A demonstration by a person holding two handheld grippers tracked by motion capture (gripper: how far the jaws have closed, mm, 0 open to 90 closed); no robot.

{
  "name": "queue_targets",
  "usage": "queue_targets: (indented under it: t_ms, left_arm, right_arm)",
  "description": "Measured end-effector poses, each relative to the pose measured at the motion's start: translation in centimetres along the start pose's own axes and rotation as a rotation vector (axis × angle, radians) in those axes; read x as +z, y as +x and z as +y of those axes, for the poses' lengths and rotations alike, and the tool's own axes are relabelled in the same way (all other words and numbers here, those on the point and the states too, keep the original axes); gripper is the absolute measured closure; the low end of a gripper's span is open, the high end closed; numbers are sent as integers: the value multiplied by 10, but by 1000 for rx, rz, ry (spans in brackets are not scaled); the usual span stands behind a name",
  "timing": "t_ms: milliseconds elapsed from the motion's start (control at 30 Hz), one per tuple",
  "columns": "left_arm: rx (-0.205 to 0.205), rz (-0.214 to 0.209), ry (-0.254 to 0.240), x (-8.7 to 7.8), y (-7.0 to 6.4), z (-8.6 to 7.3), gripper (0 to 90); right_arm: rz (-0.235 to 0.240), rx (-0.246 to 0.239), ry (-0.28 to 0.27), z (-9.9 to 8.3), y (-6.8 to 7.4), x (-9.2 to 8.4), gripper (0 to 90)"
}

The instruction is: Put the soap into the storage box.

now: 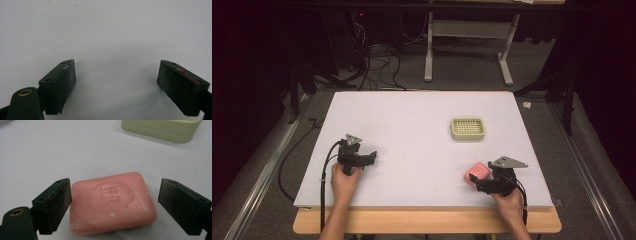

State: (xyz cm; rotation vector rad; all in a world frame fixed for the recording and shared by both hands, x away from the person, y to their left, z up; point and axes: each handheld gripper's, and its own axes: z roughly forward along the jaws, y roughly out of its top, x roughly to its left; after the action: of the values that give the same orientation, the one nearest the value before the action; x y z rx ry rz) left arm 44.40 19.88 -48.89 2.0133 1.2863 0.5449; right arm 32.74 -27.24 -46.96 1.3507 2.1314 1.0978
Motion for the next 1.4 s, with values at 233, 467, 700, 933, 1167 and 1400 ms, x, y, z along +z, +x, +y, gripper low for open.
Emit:
queue_targets:
  t_ms: [233, 467, 700, 933, 1167, 1400]
  left_arm:
    - [0, 0, 0, 0, 0, 0, 157]
    - [0, 0, 0, 0, 0, 0, 157]
    - [0, 0, 0, 0, 0, 0, 157]
    - [1, 1, 1, 0, 0, 0, 157]
    - [1, 1, 1, 0, 0, 0, 157]
    - [1, 1, 0, 0, 0, 0, 157]
  right_arm:
    - [-7, -39, 20, -2, 5, 4, 119]
    - [-10, -47, 37, -4, 6, 8, 118]
    - [-22, -75, 66, -5, 7, 12, 116]
    - [-33, -102, 95, -8, 9, 18, 129]
    - [-31, -101, 101, -7, 9, 18, 133]
    - [-37, -100, 121, -4, 10, 18, 136]
